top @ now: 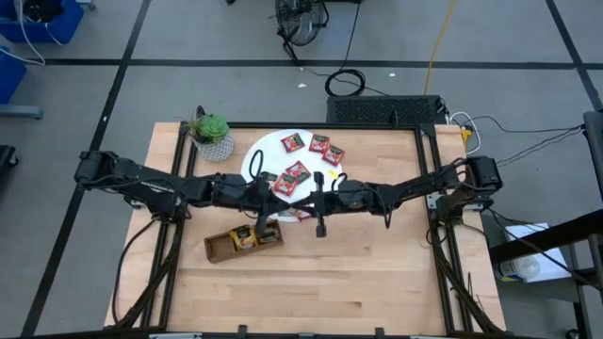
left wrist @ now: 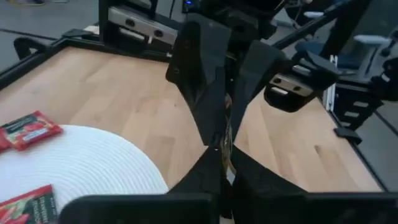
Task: Pick & Place Tea
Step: Put the brown tea bag into the right section of the wooden organizer
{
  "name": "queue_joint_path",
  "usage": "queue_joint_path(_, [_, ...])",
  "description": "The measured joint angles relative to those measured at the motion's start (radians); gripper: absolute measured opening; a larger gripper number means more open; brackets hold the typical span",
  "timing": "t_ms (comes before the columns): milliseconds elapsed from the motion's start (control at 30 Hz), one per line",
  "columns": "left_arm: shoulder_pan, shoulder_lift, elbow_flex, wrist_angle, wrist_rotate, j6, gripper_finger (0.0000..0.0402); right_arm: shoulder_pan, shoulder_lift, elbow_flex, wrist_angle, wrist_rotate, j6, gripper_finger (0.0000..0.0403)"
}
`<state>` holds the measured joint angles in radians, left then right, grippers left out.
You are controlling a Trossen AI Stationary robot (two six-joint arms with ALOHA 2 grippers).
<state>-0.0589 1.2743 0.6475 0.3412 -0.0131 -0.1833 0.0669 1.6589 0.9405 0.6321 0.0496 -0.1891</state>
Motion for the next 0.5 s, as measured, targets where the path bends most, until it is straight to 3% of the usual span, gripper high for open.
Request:
queue_joint_path(167, [-0.001, -0.021, 0.01, -0.017, -0.002, 0.082, 0.0005, 0.0, -0.002, 0.001, -0.015, 0.001, 0.062, 0.0015])
queue_joint_path(300, [-0.034, -0.104, 0.017, -0.12, -0.154, 0.152, 0.0003, -0.002, -0.001, 0.002, -0.081, 0.008, 0.083, 0.0025])
queue_joint_path(400, [-0.111, -0.161, 0.001, -0.171, -0.24, 0.172, 0.0003, 0.002, -0.003, 0.0, -0.142, 0.004, 0.084, 0.0031])
queue_joint_path(500, [-0.248, -0.169, -0.038, -0.184, -0.247, 0.188, 0.0002, 0.0, -0.014, 0.001, -0.158, 0.006, 0.105, 0.0031])
